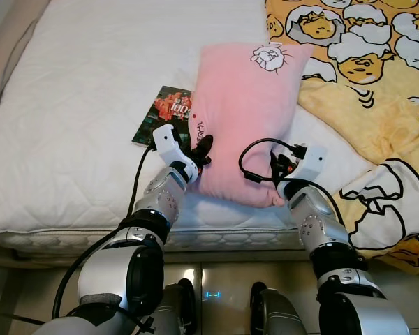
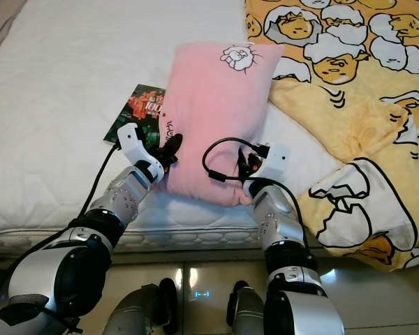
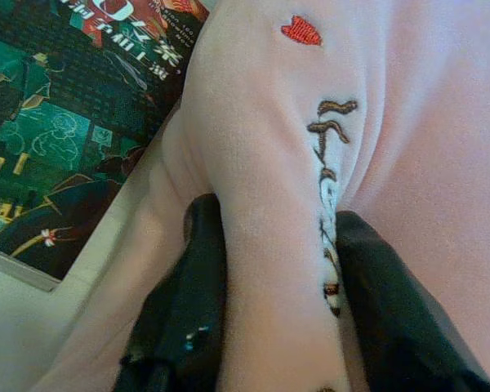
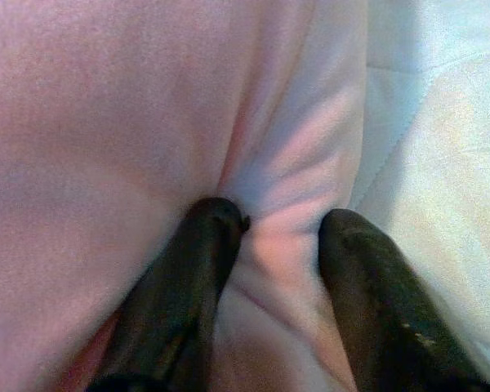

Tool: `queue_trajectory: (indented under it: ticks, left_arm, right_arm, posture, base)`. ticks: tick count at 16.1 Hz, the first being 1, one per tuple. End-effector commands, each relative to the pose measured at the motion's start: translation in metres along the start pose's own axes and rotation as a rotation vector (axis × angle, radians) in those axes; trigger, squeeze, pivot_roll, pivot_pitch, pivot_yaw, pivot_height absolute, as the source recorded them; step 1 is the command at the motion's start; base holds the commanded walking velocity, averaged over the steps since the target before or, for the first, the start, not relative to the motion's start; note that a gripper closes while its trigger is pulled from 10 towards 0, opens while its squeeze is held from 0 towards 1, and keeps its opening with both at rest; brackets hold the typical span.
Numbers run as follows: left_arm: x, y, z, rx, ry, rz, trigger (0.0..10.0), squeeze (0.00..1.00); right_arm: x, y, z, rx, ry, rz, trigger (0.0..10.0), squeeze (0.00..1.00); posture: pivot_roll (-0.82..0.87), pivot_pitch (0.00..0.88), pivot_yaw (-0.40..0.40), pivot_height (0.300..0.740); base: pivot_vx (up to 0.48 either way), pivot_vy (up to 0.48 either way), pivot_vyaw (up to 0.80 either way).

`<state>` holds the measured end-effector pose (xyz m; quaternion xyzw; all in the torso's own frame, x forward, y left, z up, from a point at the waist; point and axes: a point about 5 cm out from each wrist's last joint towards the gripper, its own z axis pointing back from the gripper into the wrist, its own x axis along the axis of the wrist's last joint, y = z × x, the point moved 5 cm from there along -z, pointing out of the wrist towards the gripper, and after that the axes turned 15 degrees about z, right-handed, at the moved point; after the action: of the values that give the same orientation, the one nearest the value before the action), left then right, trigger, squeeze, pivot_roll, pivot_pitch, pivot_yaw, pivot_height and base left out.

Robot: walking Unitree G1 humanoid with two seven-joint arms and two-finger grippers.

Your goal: Clean up the room

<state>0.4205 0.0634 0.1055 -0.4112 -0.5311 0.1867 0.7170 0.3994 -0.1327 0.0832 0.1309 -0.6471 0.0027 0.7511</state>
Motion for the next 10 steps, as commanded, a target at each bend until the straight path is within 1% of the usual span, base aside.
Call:
queue_trajectory:
  ticks: [1,2,3,4,5,7,8,9,10]
  left_arm:
    - [-0.03,0.008,0.005,0.02,0.106,-0.001,0.0,0.0]
    - [-0.03,0.008,0.005,0.019,0.106,-0.001,0.0,0.0]
    - [-0.022,0.007,0.004,0.008,0.088,-0.043,0.0,0.0]
    - [-0.018,0.006,0.004,-0.002,0.08,-0.059,0.0,0.0]
    - [-0.015,0.004,0.005,-0.027,0.077,-0.099,0.0,0.0]
    - [-0.017,0.006,0.006,-0.028,0.08,-0.108,0.0,0.0]
    - [-0.014,0.006,0.007,-0.033,0.069,-0.119,0.0,0.0]
    - [-0.012,0.005,0.007,-0.037,0.061,-0.127,0.0,0.0]
    - [-0.004,0.0,0.005,-0.055,0.038,-0.142,0.0,0.0]
  right_arm:
    - [-0.016,0.004,0.003,0.014,0.055,0.006,0.0,0.0]
    - [-0.016,0.004,0.003,0.014,0.055,0.007,0.0,0.0]
    - [-0.007,-0.002,0.003,0.002,0.03,0.031,0.0,0.0]
    - [-0.002,-0.003,0.003,0.002,0.015,0.043,0.0,0.0]
    - [0.002,-0.002,0.004,0.014,0.001,0.07,0.0,0.0]
    - [0.0,-0.002,0.005,0.019,0.005,0.085,0.0,0.0]
    - [0.006,-0.005,0.005,0.01,-0.01,0.103,0.0,0.0]
    - [0.011,-0.006,0.005,0.006,-0.023,0.112,0.0,0.0]
    - [0.028,-0.008,0.003,0.007,-0.07,0.133,0.0,0.0]
  posture:
    - [-0.02,0.184,0.054,0.74]
    - [-0.02,0.184,0.054,0.74]
    - [-0.02,0.158,0.054,0.74]
    - [-0.02,0.154,0.054,0.74]
    - [-0.02,0.155,0.051,0.74]
    - [-0.01,0.146,0.042,0.74]
    - [0.0,0.121,0.033,0.74]
    - [0.0,0.121,0.033,0.74]
    - [0.01,0.078,0.029,0.74]
  base:
    - [0.0,0.0,0.0]
    - [0.0,0.0,0.0]
    - [0.0,0.0,0.0]
    - [0.0,0.0,0.0]
    - [0.0,0.0,0.0]
    - [0.0,0.0,0.0]
    - [0.0,0.0,0.0]
    - [0.0,0.0,0.0]
    - [0.0,0.0,0.0]
